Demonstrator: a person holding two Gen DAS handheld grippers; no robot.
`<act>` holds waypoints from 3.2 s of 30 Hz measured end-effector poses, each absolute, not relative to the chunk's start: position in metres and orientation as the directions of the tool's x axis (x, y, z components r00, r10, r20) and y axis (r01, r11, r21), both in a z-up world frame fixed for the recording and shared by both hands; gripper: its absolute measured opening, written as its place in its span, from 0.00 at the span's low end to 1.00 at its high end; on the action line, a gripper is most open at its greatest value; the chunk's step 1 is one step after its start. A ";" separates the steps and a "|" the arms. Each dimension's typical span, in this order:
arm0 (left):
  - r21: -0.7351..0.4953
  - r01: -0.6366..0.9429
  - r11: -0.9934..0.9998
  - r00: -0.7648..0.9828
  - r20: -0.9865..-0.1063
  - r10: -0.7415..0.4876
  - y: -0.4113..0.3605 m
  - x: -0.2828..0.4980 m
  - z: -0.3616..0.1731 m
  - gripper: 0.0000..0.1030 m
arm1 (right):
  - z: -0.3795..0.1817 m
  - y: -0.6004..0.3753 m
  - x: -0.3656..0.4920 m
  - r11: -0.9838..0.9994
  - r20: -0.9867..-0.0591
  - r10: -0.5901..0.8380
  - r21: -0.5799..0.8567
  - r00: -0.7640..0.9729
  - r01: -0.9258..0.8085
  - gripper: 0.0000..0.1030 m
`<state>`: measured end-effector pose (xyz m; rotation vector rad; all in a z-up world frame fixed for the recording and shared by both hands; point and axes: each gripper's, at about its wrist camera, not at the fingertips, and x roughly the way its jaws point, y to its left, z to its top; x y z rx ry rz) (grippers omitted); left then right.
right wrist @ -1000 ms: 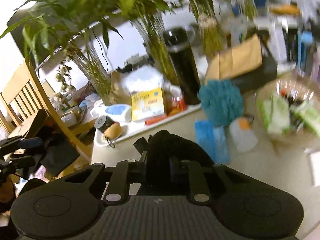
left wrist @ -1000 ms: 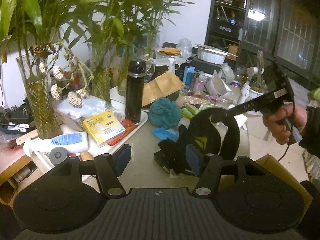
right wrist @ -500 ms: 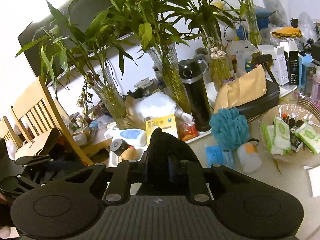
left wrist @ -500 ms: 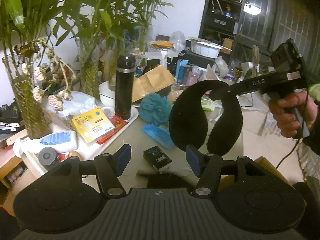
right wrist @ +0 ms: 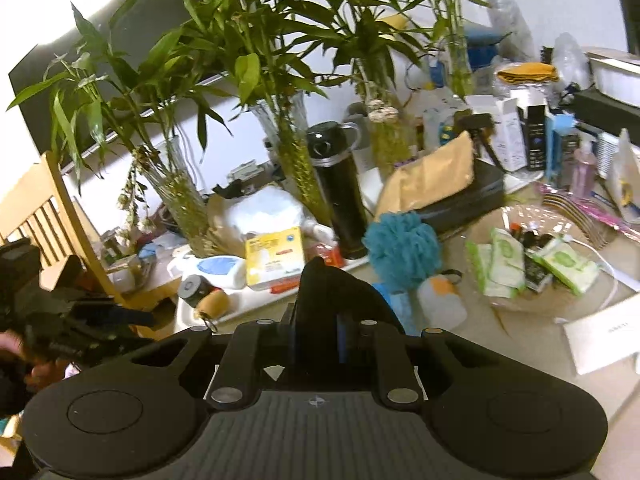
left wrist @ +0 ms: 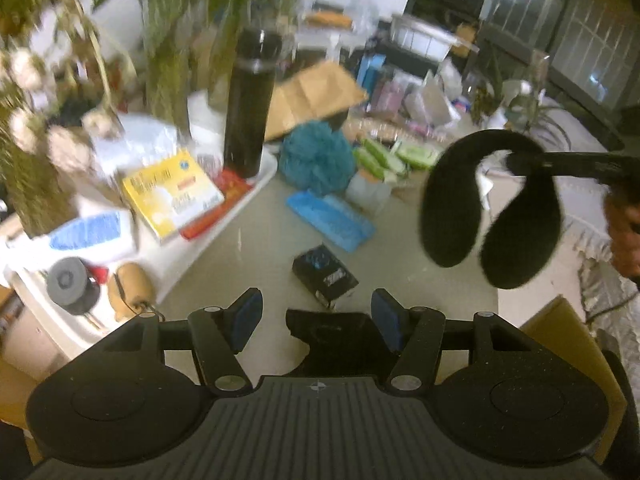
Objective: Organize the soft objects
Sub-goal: 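Grasp the black fabric piece with the left gripper and lift it, then carry the black fabric and earmuffs over the cardboard box with both grippers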
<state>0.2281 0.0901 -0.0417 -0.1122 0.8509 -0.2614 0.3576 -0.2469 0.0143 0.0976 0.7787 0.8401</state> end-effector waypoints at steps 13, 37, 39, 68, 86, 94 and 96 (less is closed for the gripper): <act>-0.379 0.148 0.913 0.320 -0.855 -0.407 0.097 0.306 -0.138 0.57 | 0.014 -0.278 0.343 0.688 -0.568 0.707 0.415 0.422 -0.595 0.20; -0.380 0.195 0.904 0.451 -0.784 -0.427 0.094 0.282 -0.110 0.06 | 0.028 -0.290 0.312 0.750 -0.560 0.653 0.380 0.511 -0.542 0.20; -0.350 0.207 0.913 0.494 -0.768 -0.407 0.089 0.274 -0.093 0.06 | 0.033 -0.290 0.307 0.756 -0.558 0.645 0.369 0.522 -0.540 0.20; -0.264 0.323 0.909 0.659 -0.626 -0.417 0.032 0.153 0.056 0.06 | 0.105 -0.319 0.222 0.745 -0.462 0.665 0.359 0.587 -0.562 0.20; -0.322 0.218 0.921 0.664 -0.643 -0.382 0.038 0.107 0.030 0.48 | 0.104 -0.326 0.186 0.735 -0.476 0.675 0.370 0.564 -0.568 0.21; -0.138 0.215 0.967 0.718 -0.649 -0.252 0.031 0.066 0.026 0.49 | 0.095 -0.321 0.168 0.736 -0.496 0.671 0.350 0.552 -0.580 0.21; -0.119 0.206 0.971 0.725 -0.648 -0.233 0.031 0.060 0.024 0.49 | 0.092 -0.318 0.167 0.734 -0.502 0.671 0.349 0.545 -0.582 0.21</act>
